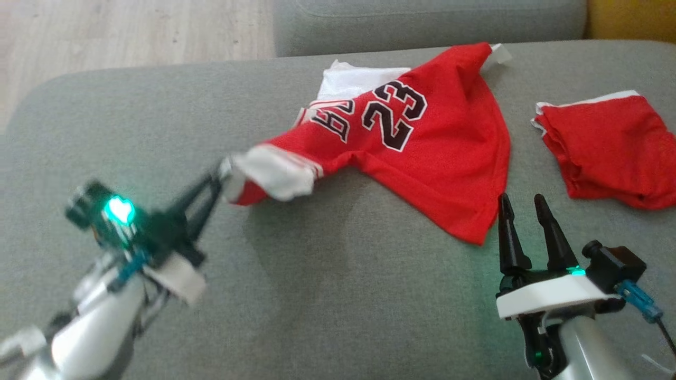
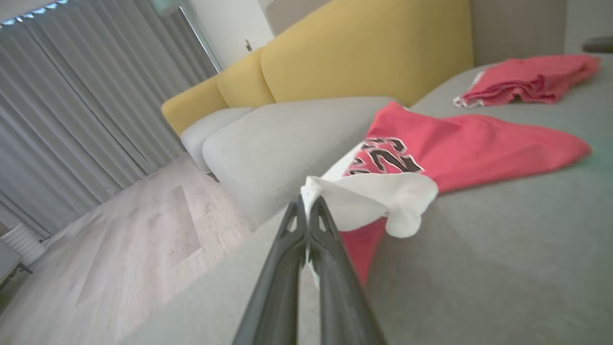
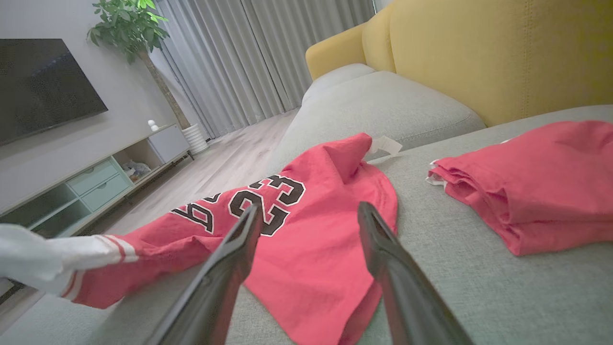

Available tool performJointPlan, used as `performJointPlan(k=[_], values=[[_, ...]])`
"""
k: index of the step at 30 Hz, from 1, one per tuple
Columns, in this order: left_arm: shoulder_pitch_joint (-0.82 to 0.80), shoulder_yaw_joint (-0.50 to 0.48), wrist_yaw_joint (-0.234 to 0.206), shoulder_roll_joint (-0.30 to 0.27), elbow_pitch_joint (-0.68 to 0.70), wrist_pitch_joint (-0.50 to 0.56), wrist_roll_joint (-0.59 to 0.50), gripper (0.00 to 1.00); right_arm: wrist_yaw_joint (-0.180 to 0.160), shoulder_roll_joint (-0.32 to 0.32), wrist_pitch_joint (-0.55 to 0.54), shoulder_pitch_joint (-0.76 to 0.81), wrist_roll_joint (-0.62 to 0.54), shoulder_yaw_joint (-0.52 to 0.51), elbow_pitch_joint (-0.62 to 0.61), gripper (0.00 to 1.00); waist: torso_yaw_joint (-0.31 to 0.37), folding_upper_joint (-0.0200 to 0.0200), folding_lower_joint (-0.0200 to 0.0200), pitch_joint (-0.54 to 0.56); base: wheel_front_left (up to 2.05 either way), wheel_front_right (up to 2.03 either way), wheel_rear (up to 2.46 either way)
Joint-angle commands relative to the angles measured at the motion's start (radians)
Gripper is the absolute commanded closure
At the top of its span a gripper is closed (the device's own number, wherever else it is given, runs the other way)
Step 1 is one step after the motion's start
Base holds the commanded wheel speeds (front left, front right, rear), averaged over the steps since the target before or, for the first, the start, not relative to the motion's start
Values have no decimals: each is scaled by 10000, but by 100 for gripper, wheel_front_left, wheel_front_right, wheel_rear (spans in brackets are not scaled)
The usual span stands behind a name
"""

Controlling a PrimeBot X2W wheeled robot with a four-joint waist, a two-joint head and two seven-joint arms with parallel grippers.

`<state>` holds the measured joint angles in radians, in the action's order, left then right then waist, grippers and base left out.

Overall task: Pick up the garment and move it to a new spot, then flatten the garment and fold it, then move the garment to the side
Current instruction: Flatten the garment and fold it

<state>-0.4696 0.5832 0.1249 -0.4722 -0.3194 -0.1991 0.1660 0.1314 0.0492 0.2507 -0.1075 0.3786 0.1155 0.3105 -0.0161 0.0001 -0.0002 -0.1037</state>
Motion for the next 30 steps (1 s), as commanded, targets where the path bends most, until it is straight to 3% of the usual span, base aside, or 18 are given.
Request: performJointPlan(k=[1,8,10,15,19,24,30], values=[[35,-135,39,-580,594,119,29,100,-7,10,111,-52,81,184,-236,0,-125,-1,2,111,0,0,0],[1684,1596,53,-1173,1441,1226,292,97,-7,10,111,-68,20,33,-126,0,-356,-1,2,291,0,0,0],[1863,1801,52,-1207,1482,1636,527,0,-7,10,111,-87,17,-11,-119,0,-411,-1,2,328,0,0,0],[1897,1453,-383,-959,1554,1845,966,0,-7,10,111,-60,-34,-131,-143,0,-571,-1,2,420,0,0,0],[1816,414,-1377,-437,1653,1271,1698,0,-7,10,111,-55,-21,-324,-373,0,-674,-1,2,499,0,0,0],[2158,-1076,-2498,630,1595,125,3138,0,-7,10,111,68,-137,-293,-767,0,-664,-1,2,612,0,0,0],[2566,-2039,-2929,1624,1370,-490,4039,0,-7,10,111,222,-269,-217,-970,0,-510,-1,2,612,0,0,0]])
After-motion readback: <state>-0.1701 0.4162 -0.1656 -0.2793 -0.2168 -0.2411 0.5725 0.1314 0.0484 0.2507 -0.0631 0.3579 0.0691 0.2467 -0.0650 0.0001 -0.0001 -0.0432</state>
